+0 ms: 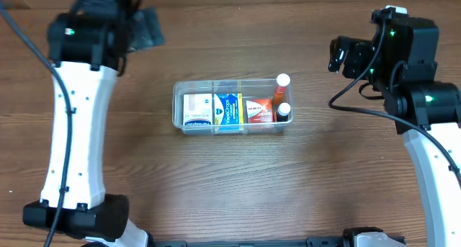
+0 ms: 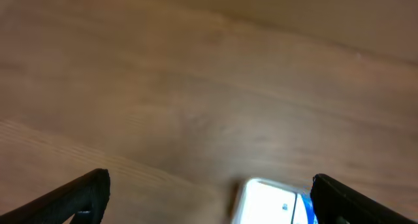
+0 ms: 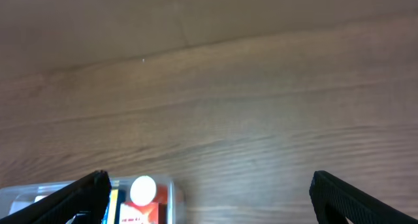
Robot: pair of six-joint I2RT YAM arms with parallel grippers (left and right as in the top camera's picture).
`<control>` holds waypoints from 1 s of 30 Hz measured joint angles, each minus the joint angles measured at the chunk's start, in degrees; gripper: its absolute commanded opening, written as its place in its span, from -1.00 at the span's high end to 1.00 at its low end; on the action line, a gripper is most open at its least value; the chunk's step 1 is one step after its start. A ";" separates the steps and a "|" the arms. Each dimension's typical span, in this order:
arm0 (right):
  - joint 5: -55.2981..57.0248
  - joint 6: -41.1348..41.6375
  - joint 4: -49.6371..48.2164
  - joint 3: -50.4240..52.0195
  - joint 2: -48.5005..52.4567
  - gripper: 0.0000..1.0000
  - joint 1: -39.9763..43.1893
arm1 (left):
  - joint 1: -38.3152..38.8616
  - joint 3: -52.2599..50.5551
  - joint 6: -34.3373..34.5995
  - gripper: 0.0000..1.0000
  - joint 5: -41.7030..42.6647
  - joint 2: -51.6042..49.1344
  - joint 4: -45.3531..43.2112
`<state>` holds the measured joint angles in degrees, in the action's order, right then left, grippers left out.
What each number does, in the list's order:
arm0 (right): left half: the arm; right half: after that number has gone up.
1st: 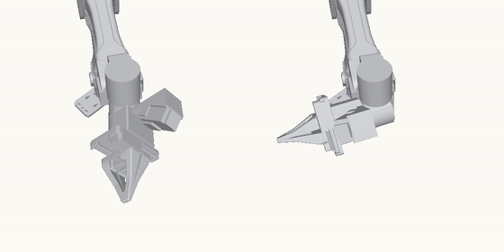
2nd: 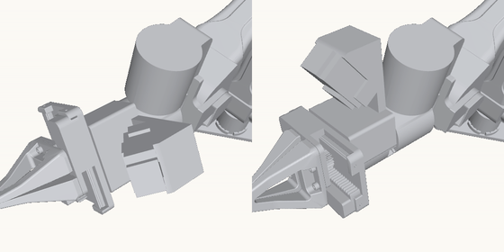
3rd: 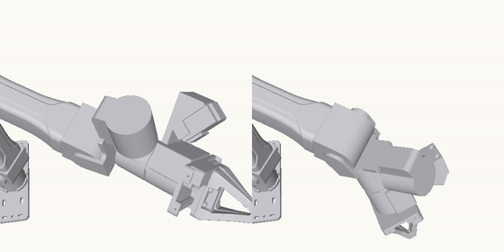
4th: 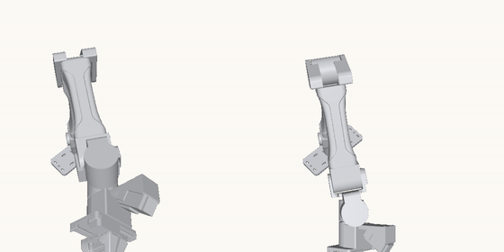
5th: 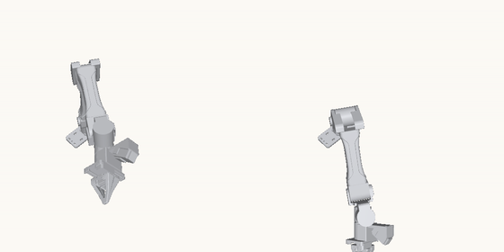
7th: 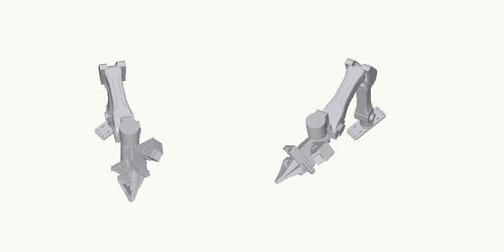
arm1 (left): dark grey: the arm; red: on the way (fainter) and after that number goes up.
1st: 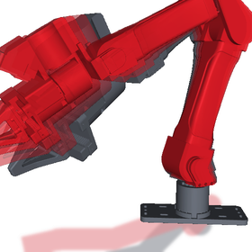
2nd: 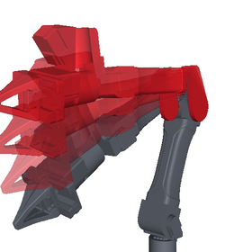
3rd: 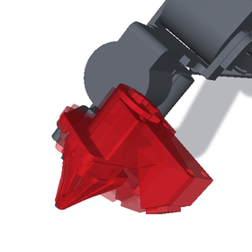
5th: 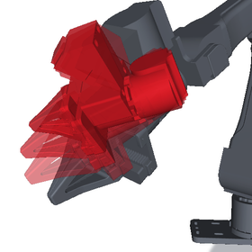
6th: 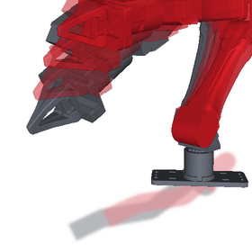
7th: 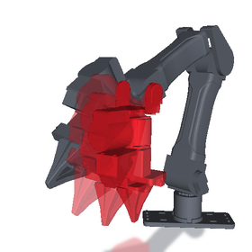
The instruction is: Pack container
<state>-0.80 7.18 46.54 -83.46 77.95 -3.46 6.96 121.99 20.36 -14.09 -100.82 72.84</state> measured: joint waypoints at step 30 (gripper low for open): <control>2.69 0.26 4.09 13.62 -21.42 -1.00 0.00 | -10.78 -28.02 -8.66 -1.00 9.77 26.51 -8.11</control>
<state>1.89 7.44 50.63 -69.84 56.53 -3.46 -3.81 93.97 11.70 -4.32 -74.30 64.73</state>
